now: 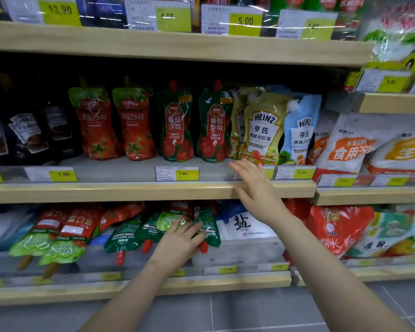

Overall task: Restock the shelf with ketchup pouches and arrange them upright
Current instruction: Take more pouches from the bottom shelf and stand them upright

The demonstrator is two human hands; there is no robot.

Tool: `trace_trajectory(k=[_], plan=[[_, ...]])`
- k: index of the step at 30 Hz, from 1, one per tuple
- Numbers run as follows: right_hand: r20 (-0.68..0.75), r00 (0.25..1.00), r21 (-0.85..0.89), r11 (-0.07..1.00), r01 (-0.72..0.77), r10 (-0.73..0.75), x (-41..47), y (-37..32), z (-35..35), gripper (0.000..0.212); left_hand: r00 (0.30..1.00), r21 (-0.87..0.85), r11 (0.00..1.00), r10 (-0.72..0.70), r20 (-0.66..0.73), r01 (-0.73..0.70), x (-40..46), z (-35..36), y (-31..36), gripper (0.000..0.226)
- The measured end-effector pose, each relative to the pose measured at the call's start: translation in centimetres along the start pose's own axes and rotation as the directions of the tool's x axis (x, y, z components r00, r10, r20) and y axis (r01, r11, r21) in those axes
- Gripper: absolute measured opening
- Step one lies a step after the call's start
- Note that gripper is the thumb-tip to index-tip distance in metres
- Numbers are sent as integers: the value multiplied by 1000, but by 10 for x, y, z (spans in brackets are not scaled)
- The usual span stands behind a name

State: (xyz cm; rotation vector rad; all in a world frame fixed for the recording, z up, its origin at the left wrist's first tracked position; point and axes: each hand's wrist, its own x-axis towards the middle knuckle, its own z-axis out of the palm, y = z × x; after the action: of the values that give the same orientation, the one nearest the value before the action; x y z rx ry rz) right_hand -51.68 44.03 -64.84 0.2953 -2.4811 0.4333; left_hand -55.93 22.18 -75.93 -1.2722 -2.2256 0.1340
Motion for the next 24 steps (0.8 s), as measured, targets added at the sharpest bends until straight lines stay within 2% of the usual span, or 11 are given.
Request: trace_trajectory(k=[3,5,7,8,10,12,15,18,21,24], plan=[[21,1000,18,1000,-10,9,0,0,-1,55,997,-29,999,-42,-66,40,-1,-2,-4,44],[24,1000,23,1000,-6,6,0,1,-1,56,977,-154,980,-146,-158,122,2,-10,-9,40],[22,1000,29,1000,0,0,0,2,-2,56,919,-340,916,-305,-251,211,9,-26,-15,23],[23,1000,34,999,-2,2,0,2,-3,56,882,-409,876,-383,-274,254,14,-38,-18,22],[35,999,54,998,-13,11,1,1,-4,56,843,-445,853,-435,-317,273,22,-58,-23,27],[64,998,79,996,-32,27,3,-1,-5,55,841,-495,831,-441,-312,252,27,-73,-23,28],[110,990,199,974,-109,88,5,-9,-14,49,830,-646,711,-516,-211,278,33,-83,-25,26],[152,977,456,866,-206,153,1,-22,-25,42,773,-743,602,-606,-186,292,39,-93,-37,29],[332,933,659,674,-334,137,-3,-41,-29,27,747,-785,571,-625,-225,241,45,-108,-45,20],[480,872,694,567,-443,94,-6,-55,-19,21,711,-838,511,-661,-239,193,50,-118,-46,19]])
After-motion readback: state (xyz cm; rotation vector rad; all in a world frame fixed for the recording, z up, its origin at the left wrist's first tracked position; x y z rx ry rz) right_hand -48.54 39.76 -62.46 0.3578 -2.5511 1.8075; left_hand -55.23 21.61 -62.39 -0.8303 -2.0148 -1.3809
